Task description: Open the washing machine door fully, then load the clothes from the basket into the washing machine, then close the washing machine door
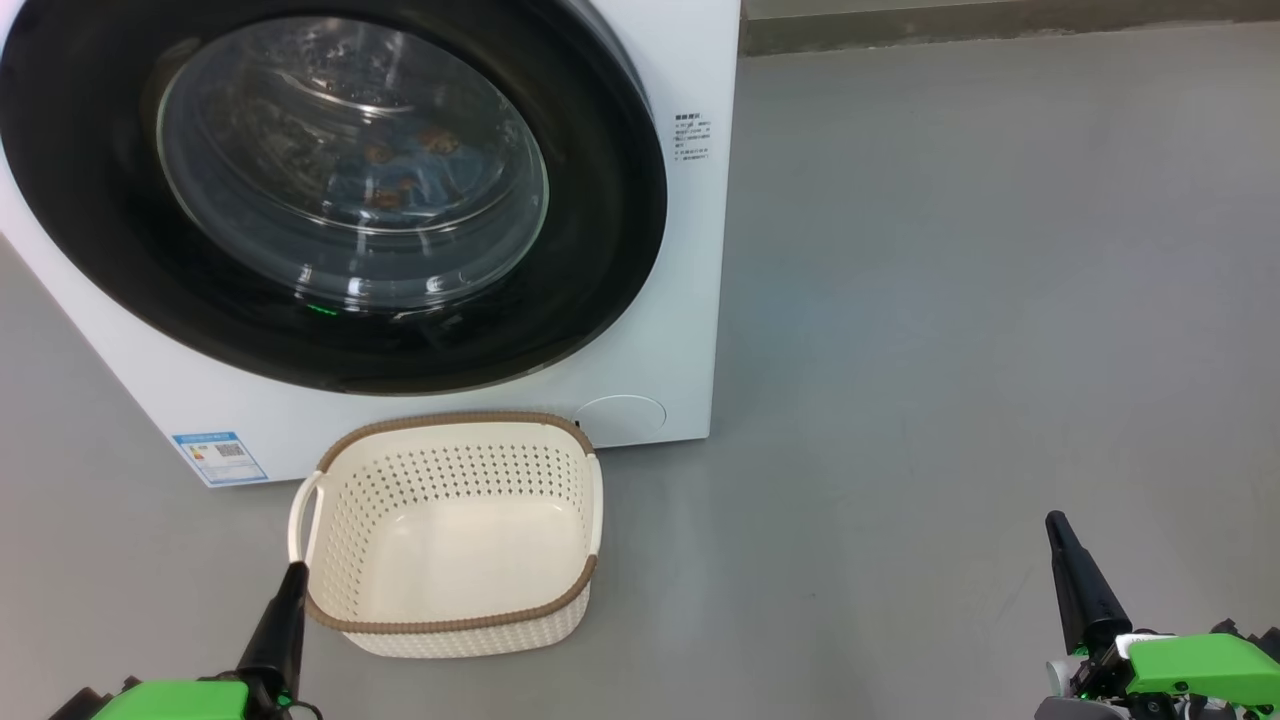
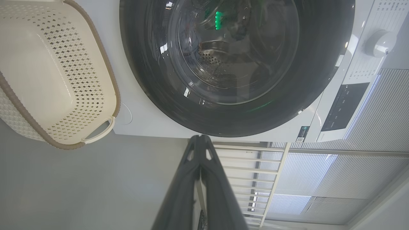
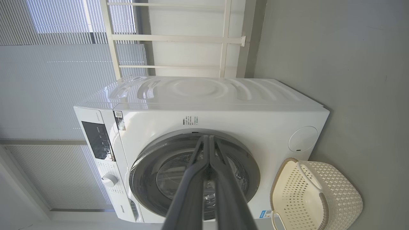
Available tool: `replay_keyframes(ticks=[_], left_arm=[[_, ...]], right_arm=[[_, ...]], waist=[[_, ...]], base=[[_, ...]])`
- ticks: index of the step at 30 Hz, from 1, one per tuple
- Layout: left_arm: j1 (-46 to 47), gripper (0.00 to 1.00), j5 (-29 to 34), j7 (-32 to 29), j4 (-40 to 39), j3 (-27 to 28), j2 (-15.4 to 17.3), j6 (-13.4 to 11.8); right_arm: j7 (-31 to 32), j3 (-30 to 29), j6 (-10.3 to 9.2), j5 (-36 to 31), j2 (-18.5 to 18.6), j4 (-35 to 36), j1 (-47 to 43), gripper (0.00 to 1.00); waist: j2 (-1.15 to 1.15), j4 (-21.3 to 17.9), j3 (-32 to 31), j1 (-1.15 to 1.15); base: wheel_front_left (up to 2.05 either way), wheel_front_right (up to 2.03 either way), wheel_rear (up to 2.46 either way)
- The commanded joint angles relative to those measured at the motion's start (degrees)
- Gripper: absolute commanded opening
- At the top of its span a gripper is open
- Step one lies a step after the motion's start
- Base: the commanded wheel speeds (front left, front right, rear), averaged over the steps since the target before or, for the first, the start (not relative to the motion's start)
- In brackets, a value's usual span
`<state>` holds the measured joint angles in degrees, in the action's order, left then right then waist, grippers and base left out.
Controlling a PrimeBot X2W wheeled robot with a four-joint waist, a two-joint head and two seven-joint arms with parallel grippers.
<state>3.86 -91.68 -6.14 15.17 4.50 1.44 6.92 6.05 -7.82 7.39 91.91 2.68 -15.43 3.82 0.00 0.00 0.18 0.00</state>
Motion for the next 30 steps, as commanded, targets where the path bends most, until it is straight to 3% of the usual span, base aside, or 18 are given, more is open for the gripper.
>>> replay_keyframes(ticks=[1,30], left_arm=[[2.33,0.00,-0.50,-0.34,-1.10,2.01,1.43,0.57],[2.33,0.00,-0.50,-0.34,-1.11,2.00,1.43,0.57]], right_arm=[[0.49,1.23,0.10,0.20,0.20,1.40,2.37,0.00],[0.47,1.26,0.10,0.23,0.20,1.41,2.37,0.00]], waist=[[0.00,0.00,0.00,0.00],[0.00,0.00,0.00,0.00]], base=[[0.00,0.00,0.00],[0.00,0.00,0.00]])
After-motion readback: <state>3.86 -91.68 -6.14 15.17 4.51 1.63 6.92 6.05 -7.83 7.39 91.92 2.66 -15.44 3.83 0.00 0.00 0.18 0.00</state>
